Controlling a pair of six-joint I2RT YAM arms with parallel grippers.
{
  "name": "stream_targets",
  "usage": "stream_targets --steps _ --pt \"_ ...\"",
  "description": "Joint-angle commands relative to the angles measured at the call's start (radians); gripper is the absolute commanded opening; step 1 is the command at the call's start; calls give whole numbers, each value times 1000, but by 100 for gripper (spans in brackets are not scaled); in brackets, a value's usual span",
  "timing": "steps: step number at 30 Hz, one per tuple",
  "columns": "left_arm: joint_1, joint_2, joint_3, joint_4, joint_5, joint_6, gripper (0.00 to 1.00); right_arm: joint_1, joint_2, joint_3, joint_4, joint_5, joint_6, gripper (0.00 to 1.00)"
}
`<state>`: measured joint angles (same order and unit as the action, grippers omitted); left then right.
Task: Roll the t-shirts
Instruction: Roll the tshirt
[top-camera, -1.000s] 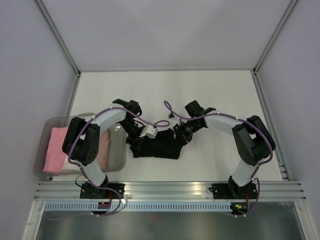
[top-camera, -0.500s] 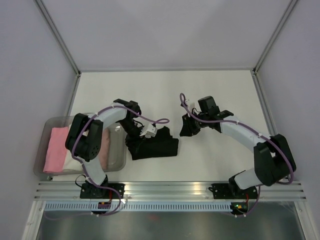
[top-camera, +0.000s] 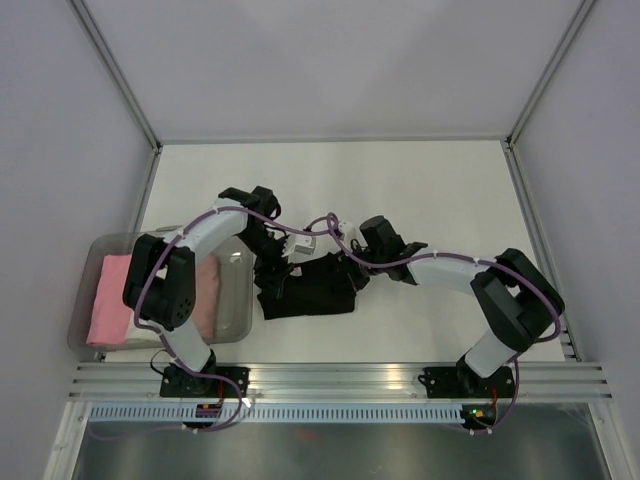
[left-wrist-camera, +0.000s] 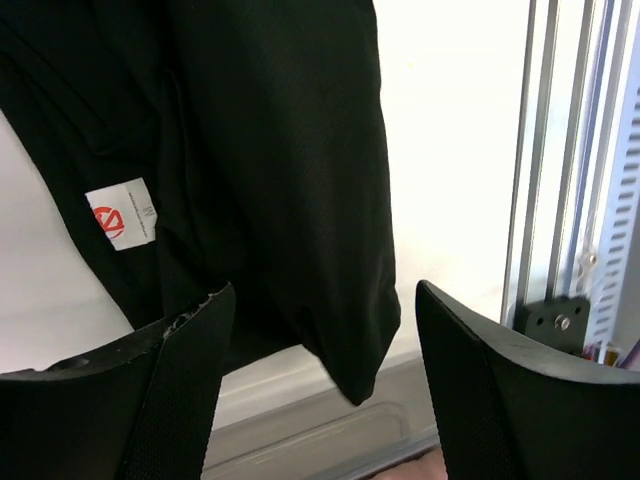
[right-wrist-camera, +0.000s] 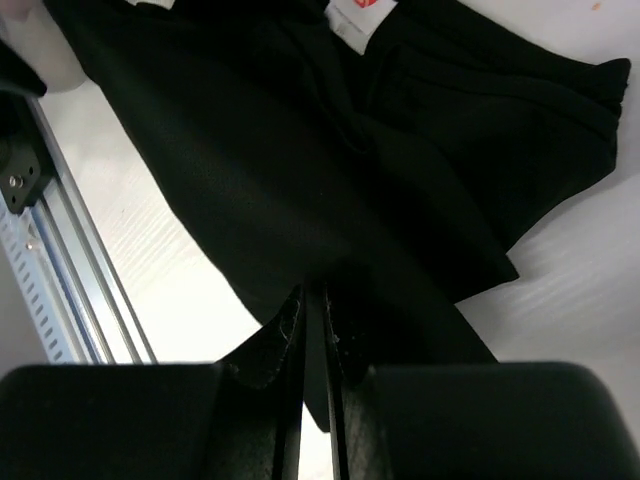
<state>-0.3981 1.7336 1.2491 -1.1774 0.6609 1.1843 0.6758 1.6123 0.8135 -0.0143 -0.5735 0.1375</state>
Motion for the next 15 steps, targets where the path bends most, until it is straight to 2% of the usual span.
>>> stream_targets --steps 1,3,7,9,10,11,12,14,15 --pt "-8 -17 -8 91 74 -188 77 -4 34 53 109 32 57 17" --pt "-22 -13 -39 137 42 -282 72 -4 60 64 122 34 68 17" --pt "-34 -8 -82 199 0 -328 66 -2 86 85 114 38 83 17" --pt "-39 3 -91 214 -23 -350 44 -12 77 96 99 23 86 18" --pt "-39 9 -89 216 -49 -354 19 -19 55 104 108 15 96 20" --pt "-38 15 -88 214 -59 -359 9 -30 43 105 120 11 141 22" --pt "-38 20 -88 216 -67 -359 3 -65 32 107 134 5 172 27" --pt "-38 17 -91 216 -69 -344 2 -134 20 110 177 6 267 39" --pt "-38 12 -91 216 -63 -341 2 -153 24 122 177 24 280 42"
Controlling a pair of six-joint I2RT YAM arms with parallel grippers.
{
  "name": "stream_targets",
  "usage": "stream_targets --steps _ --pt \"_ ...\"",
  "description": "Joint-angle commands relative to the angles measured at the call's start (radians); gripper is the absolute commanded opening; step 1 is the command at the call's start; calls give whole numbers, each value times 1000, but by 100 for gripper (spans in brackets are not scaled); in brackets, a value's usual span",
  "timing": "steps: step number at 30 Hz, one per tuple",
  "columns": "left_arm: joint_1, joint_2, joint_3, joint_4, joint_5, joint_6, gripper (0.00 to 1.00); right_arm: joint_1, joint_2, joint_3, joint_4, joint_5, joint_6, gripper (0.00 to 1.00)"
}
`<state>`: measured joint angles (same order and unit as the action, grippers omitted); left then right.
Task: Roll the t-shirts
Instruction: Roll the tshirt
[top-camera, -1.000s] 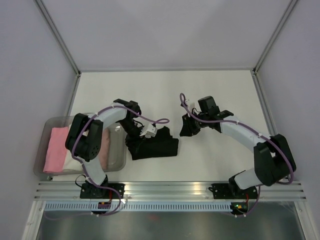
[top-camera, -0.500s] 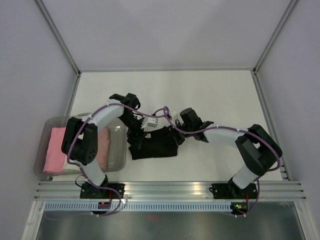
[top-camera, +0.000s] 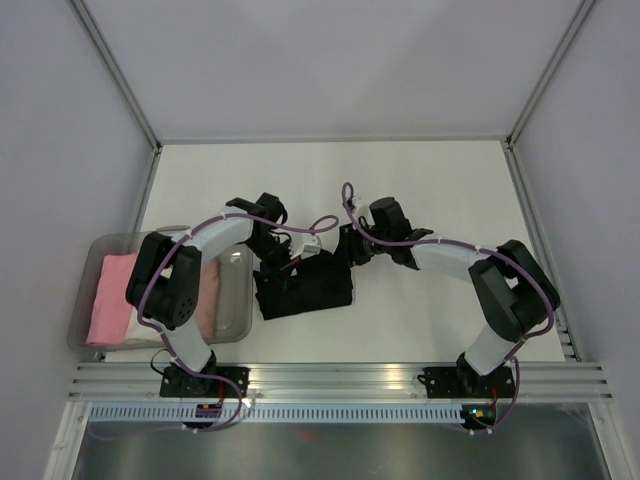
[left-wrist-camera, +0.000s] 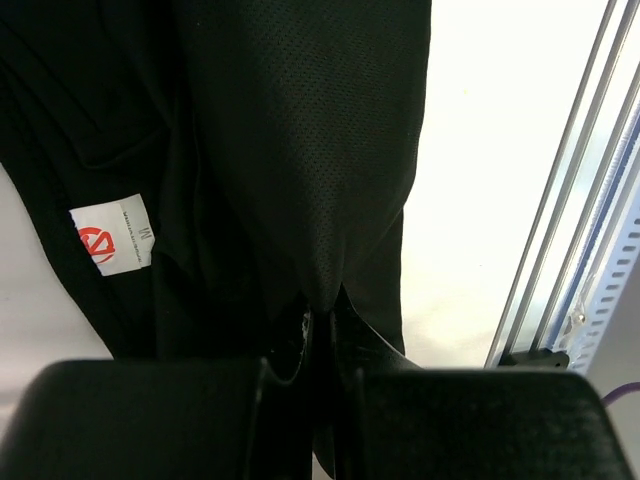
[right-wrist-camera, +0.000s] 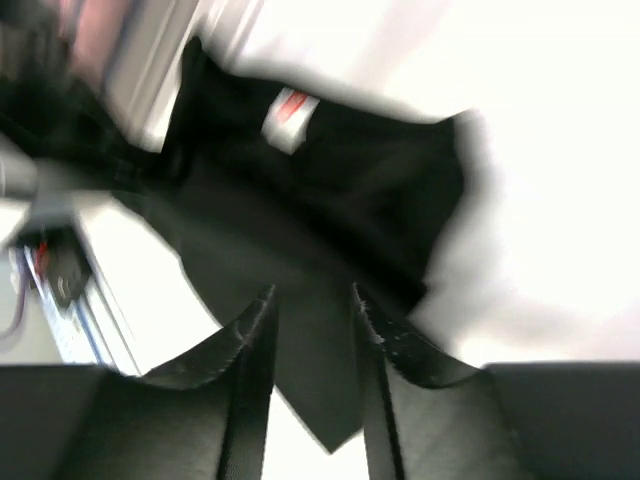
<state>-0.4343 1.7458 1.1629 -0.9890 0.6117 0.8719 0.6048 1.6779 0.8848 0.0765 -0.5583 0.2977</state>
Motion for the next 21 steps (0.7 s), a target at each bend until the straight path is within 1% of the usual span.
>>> stream_targets --steps 1,3,5,8,13,16,19,21 --pt "-1 0 -3 26 -10 -27 2 -94 -21 63 59 41 118 44" --pt "-1 0 -2 26 -12 -24 2 -99 18 110 14 145 104 48" --pt "-1 0 -2 27 -15 -19 2 -99 95 140 -15 165 113 49" --pt "-1 -5 -3 27 -12 -20 2 -94 161 161 14 170 121 50" --pt "-1 -5 -2 26 -15 -25 2 -50 223 201 -6 144 81 50" --pt "-1 -5 -2 27 -12 -16 2 -37 243 158 70 121 128 50" --pt "-1 -6 -2 27 -7 -10 2 -36 281 152 115 60 150 47" --pt "-1 -5 3 26 -10 -10 2 -37 289 128 134 66 176 31"
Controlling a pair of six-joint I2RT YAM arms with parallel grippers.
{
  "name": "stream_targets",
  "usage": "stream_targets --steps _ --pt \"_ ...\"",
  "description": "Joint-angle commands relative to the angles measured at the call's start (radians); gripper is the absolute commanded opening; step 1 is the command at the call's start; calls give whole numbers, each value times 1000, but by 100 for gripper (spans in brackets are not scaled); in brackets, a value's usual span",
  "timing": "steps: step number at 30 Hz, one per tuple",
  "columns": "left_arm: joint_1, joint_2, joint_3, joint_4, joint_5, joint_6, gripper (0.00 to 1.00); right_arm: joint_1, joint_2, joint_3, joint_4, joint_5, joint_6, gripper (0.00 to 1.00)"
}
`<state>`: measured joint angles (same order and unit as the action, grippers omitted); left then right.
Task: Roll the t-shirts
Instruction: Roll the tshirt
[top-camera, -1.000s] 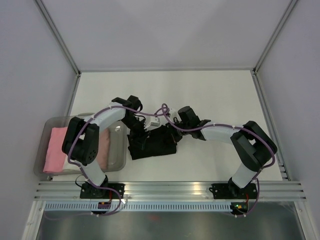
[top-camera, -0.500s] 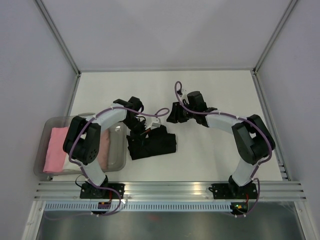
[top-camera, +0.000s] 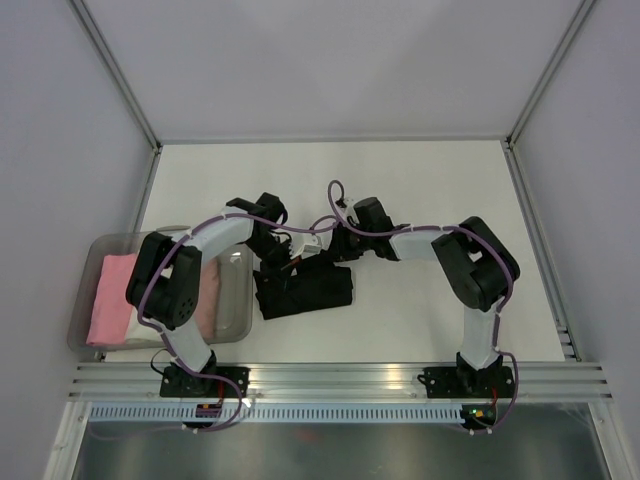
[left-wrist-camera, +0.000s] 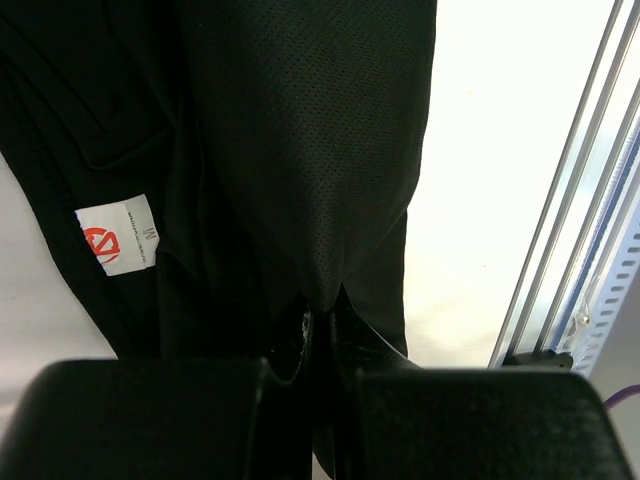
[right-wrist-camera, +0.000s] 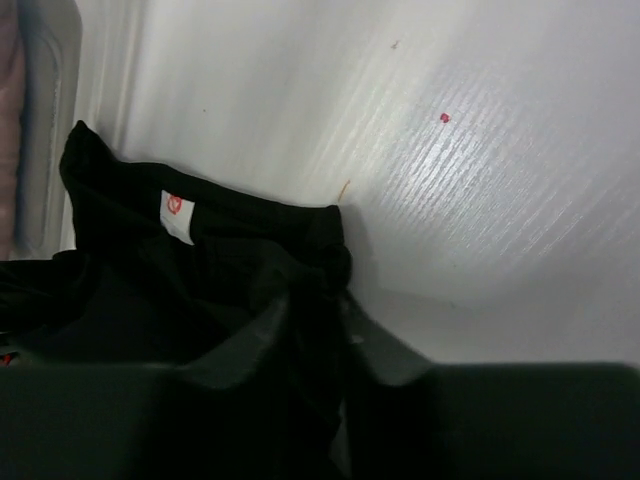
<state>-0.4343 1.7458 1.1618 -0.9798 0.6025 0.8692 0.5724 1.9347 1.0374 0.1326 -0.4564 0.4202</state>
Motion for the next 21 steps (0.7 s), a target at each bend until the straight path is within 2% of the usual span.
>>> stream_targets --steps 1,2,3,6,12,14,15,17,18,21 --pt "-1 -5 4 16 -3 -6 2 -9 29 -39 99 -28 69 22" --pt "-1 -6 7 18 -3 -7 2 -17 24 -56 113 -15 109 7" --pt "-1 -9 9 18 -1 -7 2 -41 15 -100 131 -14 130 2" --pt "-1 -8 16 16 16 -1 2 -106 -77 -177 164 16 129 0" --pt "-1 56 90 16 52 -10 2 -138 -167 -181 -27 6 -50 0" --pt "-1 89 117 16 43 -4 2 -140 -175 -178 -48 -5 -67 6" --pt "-1 106 128 16 40 7 2 -140 -177 -177 -68 4 -75 17" --pt "-3 124 142 16 37 17 2 -143 -186 -175 -71 10 -84 27" --pt "-1 144 162 16 40 20 2 -143 -190 -175 -71 21 -90 35" --pt "-1 173 194 7 30 17 2 -157 -212 -149 -111 39 -103 40"
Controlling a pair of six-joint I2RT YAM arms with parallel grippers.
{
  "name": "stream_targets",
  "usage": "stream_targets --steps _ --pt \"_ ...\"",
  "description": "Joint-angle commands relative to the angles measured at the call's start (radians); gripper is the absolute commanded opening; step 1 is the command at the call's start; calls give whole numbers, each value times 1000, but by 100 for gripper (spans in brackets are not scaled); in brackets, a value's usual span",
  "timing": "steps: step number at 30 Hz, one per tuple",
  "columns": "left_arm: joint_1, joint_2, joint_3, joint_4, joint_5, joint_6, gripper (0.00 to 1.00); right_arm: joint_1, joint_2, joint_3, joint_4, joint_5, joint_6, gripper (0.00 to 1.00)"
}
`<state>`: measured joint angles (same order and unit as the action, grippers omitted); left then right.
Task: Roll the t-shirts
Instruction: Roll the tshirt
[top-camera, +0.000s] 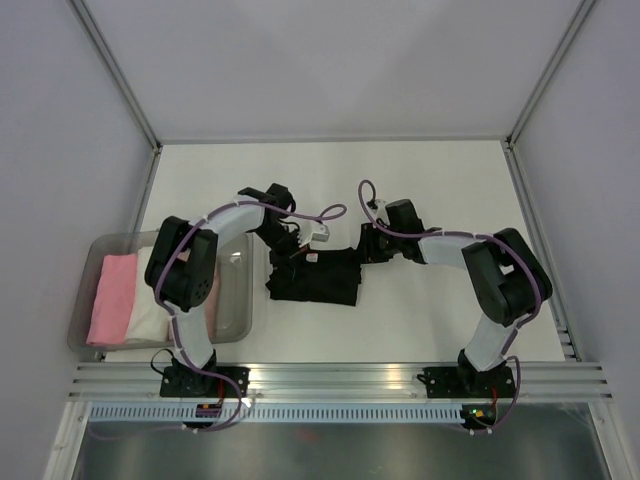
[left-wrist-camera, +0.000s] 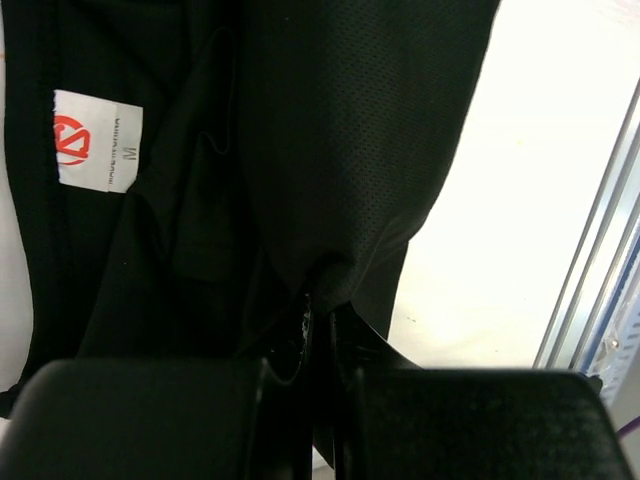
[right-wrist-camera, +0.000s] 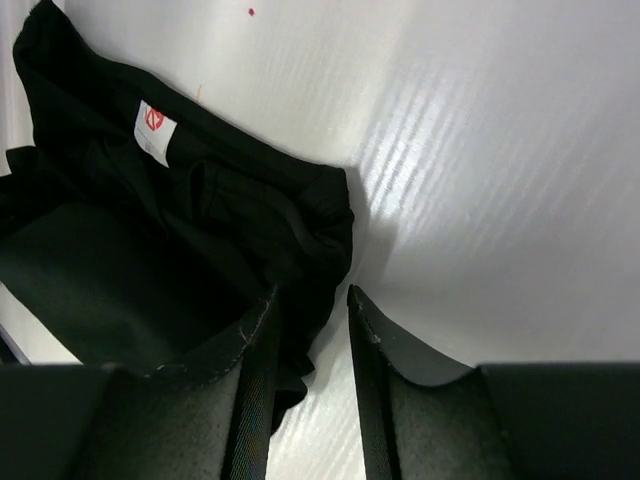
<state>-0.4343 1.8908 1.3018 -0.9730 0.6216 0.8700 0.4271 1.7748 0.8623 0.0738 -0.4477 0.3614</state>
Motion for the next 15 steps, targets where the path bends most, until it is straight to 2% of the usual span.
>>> stream_targets --steps 1,6,8,9,10,12,15 --pt "-1 40 62 -10 7 21 2 -20 -64 35 -68 44 -59 40" --pt "-3 50 42 -20 -2 49 5 -28 -231 30 -155 122 -128 40" --pt "-1 59 45 -24 -2 47 10 -13 -303 15 -184 168 -174 37" --pt "-1 66 51 -23 -2 49 15 14 -345 -8 -174 167 -196 30" --pt "-1 67 56 -24 -2 49 15 33 -345 -25 -174 167 -196 25" --pt "-1 73 73 -27 -5 49 23 79 -391 -71 -85 81 -179 14" --pt "0 82 97 -39 -22 53 32 160 -385 -176 133 -46 -63 10"
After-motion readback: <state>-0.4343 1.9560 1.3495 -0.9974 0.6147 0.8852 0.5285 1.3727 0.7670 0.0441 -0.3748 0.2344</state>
